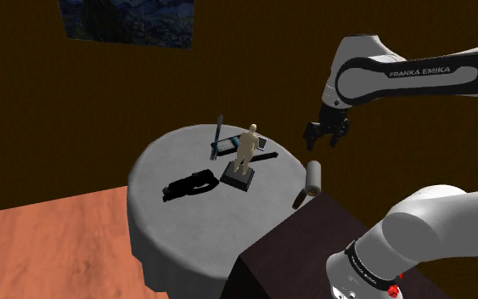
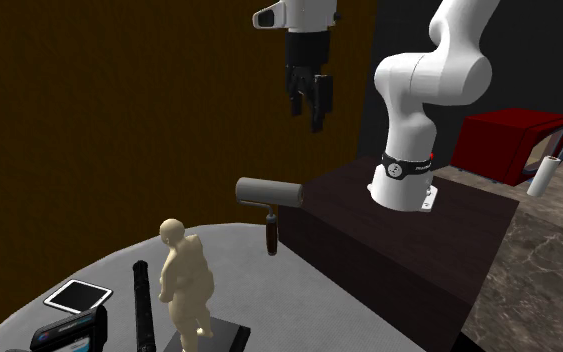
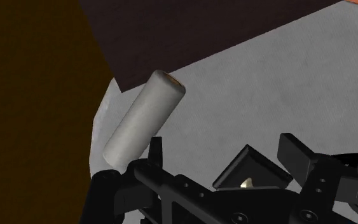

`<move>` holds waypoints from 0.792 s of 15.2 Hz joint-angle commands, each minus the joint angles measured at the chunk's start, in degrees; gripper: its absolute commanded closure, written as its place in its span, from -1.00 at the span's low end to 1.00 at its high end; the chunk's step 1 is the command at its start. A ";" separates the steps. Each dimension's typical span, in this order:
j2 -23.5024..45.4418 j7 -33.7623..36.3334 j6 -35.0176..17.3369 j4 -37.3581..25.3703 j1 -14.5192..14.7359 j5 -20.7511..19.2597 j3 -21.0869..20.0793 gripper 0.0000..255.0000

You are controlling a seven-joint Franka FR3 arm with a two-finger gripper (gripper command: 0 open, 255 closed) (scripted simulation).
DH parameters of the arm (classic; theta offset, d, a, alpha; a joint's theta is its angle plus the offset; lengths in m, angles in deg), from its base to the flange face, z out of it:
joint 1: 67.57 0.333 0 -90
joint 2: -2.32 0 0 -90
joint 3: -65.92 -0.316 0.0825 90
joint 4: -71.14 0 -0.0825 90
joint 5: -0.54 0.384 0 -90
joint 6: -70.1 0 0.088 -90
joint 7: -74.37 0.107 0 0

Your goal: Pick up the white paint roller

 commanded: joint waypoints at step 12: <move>23.69 15.21 -26.44 3.91 -11.14 -9.46 3.44 -1.00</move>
